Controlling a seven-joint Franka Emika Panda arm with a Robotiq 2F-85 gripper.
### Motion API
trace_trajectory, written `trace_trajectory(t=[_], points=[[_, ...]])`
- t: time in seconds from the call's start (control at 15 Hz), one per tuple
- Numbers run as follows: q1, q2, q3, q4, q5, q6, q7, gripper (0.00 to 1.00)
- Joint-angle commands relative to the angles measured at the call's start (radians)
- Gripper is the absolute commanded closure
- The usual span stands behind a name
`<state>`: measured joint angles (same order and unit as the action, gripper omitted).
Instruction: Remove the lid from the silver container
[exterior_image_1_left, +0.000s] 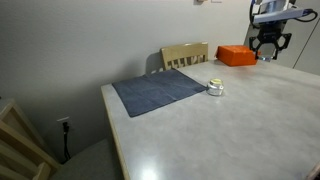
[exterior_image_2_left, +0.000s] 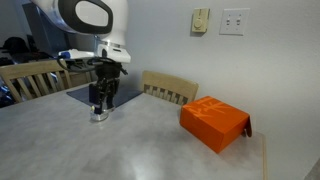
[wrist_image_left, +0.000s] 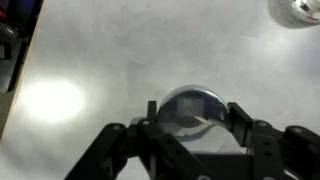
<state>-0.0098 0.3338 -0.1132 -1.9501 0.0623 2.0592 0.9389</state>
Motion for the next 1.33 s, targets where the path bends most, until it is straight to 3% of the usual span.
trace_trajectory(t=[0.0, 0.47, 0.93, 1.27], points=[[-0.024, 0.095, -0.007, 0.061, 0.039, -0.015, -0.008, 0.56], [0.001, 0.258, -0.015, 0.215, 0.013, -0.08, 0.015, 0.56], [0.037, 0.316, -0.012, 0.33, 0.005, -0.096, 0.041, 0.56], [0.014, 0.397, -0.01, 0.445, 0.037, -0.099, 0.055, 0.56]])
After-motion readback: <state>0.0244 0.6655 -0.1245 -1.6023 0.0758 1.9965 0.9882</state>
